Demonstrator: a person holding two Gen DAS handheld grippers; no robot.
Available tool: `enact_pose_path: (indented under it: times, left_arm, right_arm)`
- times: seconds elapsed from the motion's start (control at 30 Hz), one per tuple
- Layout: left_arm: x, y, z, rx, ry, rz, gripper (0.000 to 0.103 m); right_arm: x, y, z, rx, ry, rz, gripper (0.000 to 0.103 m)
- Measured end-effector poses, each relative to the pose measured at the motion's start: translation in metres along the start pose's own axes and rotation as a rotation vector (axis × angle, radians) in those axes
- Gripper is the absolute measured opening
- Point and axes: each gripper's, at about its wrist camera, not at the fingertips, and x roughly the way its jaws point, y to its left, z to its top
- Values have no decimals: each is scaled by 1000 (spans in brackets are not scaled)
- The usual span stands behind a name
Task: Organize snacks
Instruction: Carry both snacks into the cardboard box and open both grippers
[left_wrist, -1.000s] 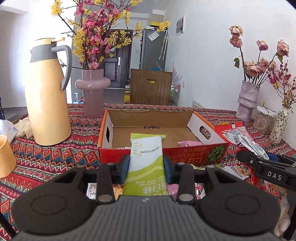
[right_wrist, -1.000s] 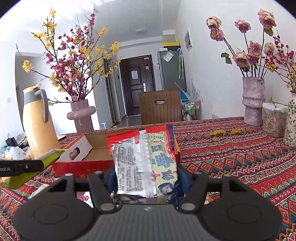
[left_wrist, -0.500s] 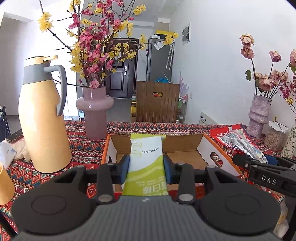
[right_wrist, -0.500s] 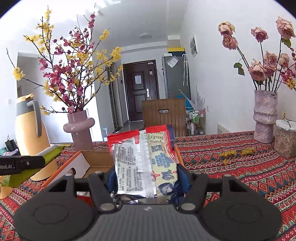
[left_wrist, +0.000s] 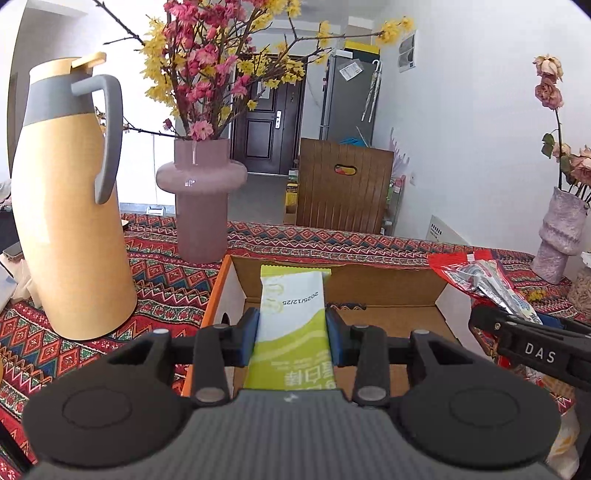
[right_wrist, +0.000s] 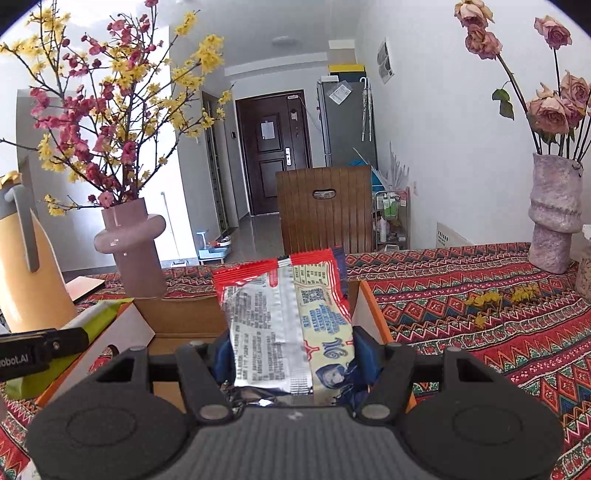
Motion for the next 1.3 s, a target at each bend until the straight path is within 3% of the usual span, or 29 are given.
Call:
enact_pose_path:
  times: [0.37, 0.47, 0.5, 0.57, 0.67, 1.3]
  left_arm:
    - [14, 8, -11, -10, 24, -7, 38]
    - [14, 9, -11, -16, 22, -8, 43]
    - [11, 8, -11, -14, 13, -2, 47]
    - [3, 11, -10, -26, -23, -5, 71]
    - [-8, 12, -10, -47, -87, 27, 103]
    - [-33, 5, -6, -31, -176, 62, 103]
  right_arm:
    - [6, 0, -13, -13, 23, -7, 64]
    - [2, -2, -14, 1, 9, -16, 66]
    - [0, -3, -14, 10, 1, -12, 75]
    - [-6, -6, -14, 30, -21, -4, 93]
    - [-16, -8, -13, 44, -57, 0, 102]
    - [-44, -8, -3, 48, -140, 8, 103]
